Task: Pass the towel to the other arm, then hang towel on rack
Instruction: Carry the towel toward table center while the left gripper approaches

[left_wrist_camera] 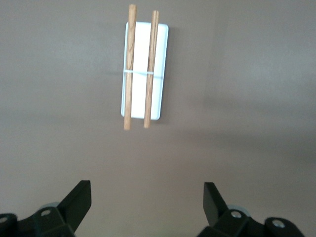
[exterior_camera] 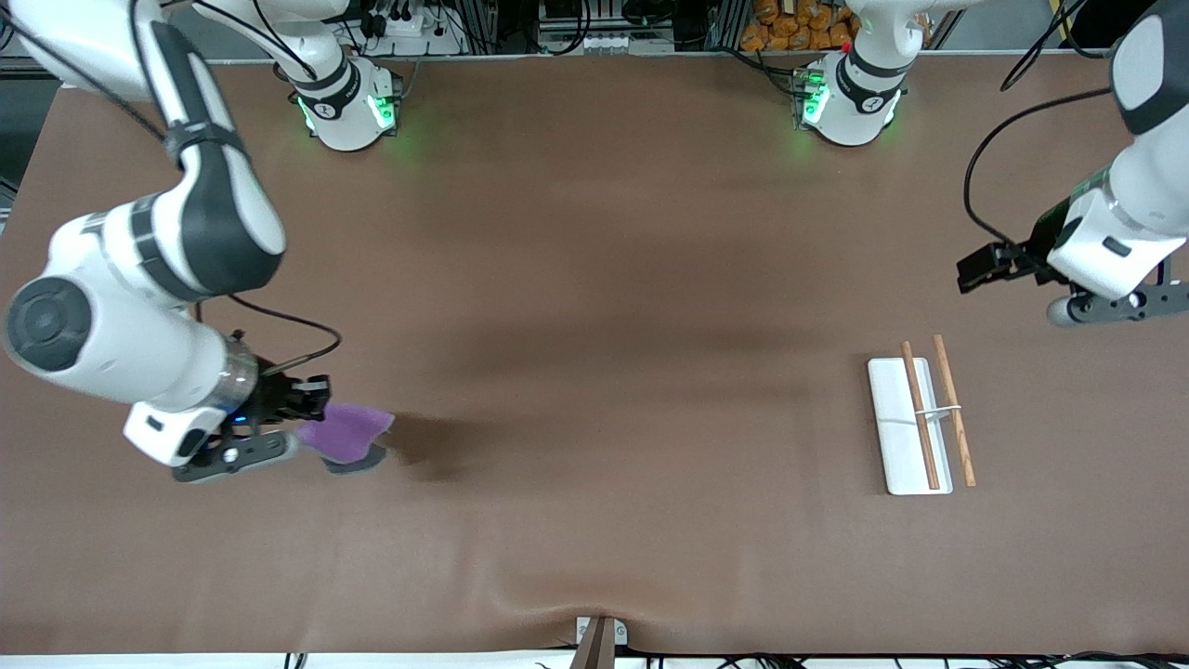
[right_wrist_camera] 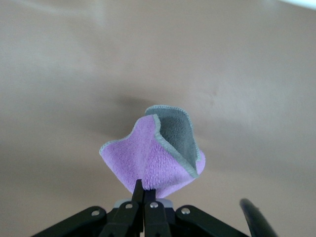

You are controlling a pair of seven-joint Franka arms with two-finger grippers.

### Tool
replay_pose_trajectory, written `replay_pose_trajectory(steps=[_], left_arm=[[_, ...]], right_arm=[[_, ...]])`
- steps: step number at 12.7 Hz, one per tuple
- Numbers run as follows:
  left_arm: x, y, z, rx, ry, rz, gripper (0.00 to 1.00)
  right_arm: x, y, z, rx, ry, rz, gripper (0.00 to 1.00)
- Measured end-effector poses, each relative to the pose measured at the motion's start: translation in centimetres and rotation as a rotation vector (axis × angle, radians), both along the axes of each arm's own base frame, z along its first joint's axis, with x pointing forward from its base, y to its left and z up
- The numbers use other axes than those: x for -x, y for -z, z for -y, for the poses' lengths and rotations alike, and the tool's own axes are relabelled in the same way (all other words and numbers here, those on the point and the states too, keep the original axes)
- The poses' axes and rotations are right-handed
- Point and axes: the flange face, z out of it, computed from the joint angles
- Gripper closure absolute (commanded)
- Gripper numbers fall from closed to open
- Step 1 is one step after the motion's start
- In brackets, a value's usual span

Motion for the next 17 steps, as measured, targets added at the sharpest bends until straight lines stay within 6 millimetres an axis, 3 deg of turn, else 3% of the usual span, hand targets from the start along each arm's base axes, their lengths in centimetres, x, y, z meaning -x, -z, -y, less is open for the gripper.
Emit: replay_pose_trajectory(steps=[3, 6, 8, 10, 13, 15, 17], left_arm=[[-1.6, 1.7, 1.4, 0.014, -0.101, 0.027, 0.0], [-2.5, 2.7, 5.9, 0.037, -0.26, 0.022, 0.0], [-2.6, 3.6, 8.9, 0.043, -0.365, 0.004, 0.0], [-3.0, 4.5, 11.0, 0.125, -0.504, -0.029, 0.0], [-3.8, 5.8, 11.8, 0.209, -0.663, -0.08, 0.0], [-4.5, 6.2, 12.6, 0.257, -0.741, -0.107, 0.0], [-5.3, 6.2, 13.3, 0.327, -0.847, -0.147, 0.0]], right_arm=[[1.0, -1.0, -6.5, 0.055, -0.122, 0.104, 1.0], [2.4, -1.7, -12.1, 0.031, -0.206, 0.181, 1.0], [3.8, -2.1, -16.9, -0.006, -0.27, 0.25, 1.0], [6.0, -1.9, -22.5, -0.045, -0.347, 0.305, 1.0], [10.5, -1.2, -30.0, -0.085, -0.46, 0.333, 1.0], [13.4, -0.8, -33.9, -0.104, -0.522, 0.342, 1.0], [15.4, -0.3, -36.1, -0.114, -0.56, 0.342, 1.0]])
